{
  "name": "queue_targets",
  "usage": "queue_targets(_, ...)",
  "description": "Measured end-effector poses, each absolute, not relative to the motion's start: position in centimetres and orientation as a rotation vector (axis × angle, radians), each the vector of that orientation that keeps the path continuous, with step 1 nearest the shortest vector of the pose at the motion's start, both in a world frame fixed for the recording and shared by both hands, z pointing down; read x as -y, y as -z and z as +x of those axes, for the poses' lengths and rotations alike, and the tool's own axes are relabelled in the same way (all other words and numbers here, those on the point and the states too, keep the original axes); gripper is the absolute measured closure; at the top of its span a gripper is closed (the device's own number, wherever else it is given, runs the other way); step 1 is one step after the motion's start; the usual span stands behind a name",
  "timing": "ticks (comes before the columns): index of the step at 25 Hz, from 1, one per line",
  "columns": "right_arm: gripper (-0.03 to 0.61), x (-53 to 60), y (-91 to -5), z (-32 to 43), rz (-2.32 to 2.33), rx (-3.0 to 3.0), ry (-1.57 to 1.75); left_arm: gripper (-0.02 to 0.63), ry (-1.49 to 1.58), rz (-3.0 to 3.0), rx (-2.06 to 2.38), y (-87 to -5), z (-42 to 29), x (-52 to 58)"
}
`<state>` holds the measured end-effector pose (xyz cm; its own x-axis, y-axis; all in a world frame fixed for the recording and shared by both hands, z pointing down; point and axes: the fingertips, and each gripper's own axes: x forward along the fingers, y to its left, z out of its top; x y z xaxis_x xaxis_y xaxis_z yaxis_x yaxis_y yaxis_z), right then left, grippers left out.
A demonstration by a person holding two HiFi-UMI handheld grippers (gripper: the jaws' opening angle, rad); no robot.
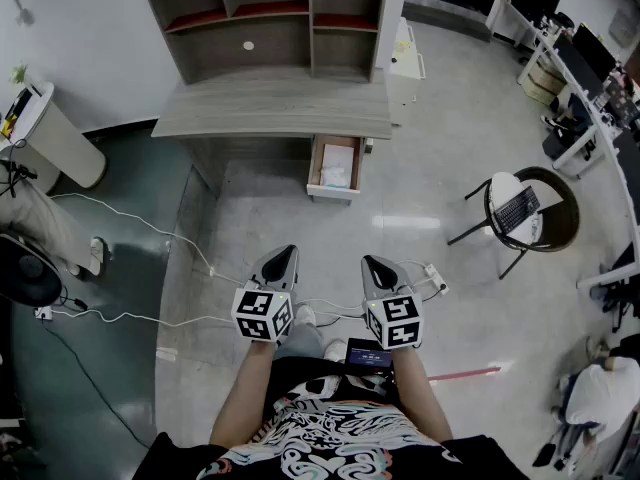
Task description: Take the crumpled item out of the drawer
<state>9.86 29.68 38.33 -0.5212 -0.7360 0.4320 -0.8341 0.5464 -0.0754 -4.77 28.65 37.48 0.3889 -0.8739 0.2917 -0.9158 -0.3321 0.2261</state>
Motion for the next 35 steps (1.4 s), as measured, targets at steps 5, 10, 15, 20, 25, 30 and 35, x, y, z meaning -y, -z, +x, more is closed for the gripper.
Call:
queue_targets(5, 0.574, -29.8, -38.3, 10.1, 1.280, 2.444, -0.385, 0.609, -0.138, 2.317, 1.525, -37.0, -4.2, -28.9)
queue_targets(10, 0.574, -29.8, -38.1, 10.3, 1.283, 2.461, -0.386, 0.609, -0.120, 2.312, 1.535, -36.5, -4.4, -29.2)
queue_targets(15, 0.574, -29.5, -37.9, 10.1, 1.258, 2.494, -0.388, 0.609, -0.126, 2.302, 1.568, -36.1, -5.0, -29.4)
queue_targets(20, 0.574, -28.2, -37.8, 9.8, 1.252, 2.520, -0.409, 0.609, -0.136, 2.278, 1.586, -36.3, -5.5, -28.6)
queue_targets(25, 0.574, -25.8, -38.8, 9.2, 1.216, 2.518, -0.414, 0.609, -0.131, 2.271, 1.596, -36.9, -6.0, -25.5)
queue_targets(30, 0.574, -20.5, -40.3, 9.5, 1.236, 2.480, -0.429, 0.609, -0.140, 2.269, 1.562, -38.6, -5.8, -19.8)
queue_targets(35, 0.574, -13.4, -42.2, 10.1, 1.267, 2.402, -0.499, 0.609, -0.178, 2.252, 1.497, -40.6, -5.7, -11.8)
